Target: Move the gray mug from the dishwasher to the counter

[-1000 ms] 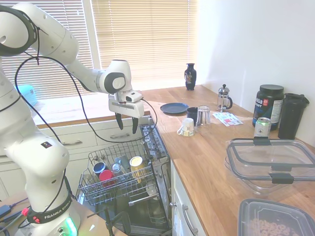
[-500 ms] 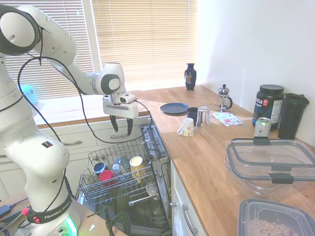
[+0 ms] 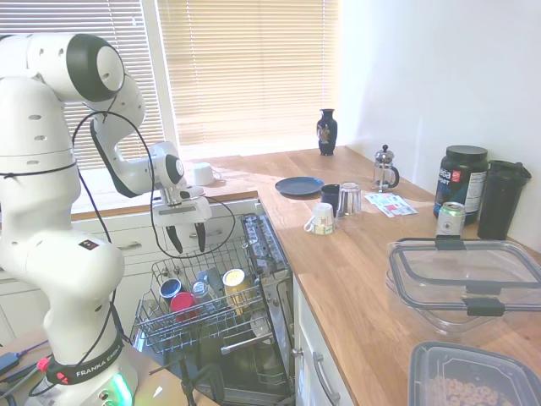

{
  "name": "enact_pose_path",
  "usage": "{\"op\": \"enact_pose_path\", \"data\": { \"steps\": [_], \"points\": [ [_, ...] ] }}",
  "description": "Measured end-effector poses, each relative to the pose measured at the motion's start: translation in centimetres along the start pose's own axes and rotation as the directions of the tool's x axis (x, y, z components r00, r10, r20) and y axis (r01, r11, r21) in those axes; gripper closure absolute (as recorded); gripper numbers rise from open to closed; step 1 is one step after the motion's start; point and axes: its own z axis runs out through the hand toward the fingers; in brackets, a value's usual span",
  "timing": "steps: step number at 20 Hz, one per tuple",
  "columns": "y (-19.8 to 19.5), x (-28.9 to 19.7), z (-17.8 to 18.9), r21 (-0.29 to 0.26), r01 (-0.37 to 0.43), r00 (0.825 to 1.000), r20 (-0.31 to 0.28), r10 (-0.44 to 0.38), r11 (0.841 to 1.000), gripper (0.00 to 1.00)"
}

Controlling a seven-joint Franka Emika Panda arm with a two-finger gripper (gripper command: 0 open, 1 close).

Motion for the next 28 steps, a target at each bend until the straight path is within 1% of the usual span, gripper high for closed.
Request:
{"op": "enact_pose_path", "data": {
  "steps": [5, 7, 9, 13, 15, 20, 25, 28],
  "points": [
    [-5.8, 1.6, 4.9, -0.062, 0.047, 0.999, 0.009, -0.047, 0.997, 0.0],
    [-7.8, 2.5, 6.5, -0.09, 0.075, 0.997, 0.016, -0.073, 0.993, 0.0],
    [-9.7, 2.8, 7.9, -0.116, 0.112, 0.994, 0.028, -0.11, 0.987, 0.0],
    [-12.5, 1.0, 10.0, -0.156, 0.205, 0.978, 0.057, -0.198, 0.966, 0.0],
    [-13.0, 0.5, 10.8, -0.17, 0.238, 0.971, 0.07, -0.229, 0.956, 0.0],
    [-12.3, 1.4, 12.3, -0.202, 0.316, 0.948, 0.103, -0.3, 0.927, 0.0],
    [-12.7, 1.7, 13.6, -0.218, 0.353, 0.935, 0.126, -0.332, 0.91, 0.0],
    [-13.7, 2.3, 14.0, -0.222, 0.364, 0.93, 0.135, -0.341, 0.905, 0.0]
  ]
}}
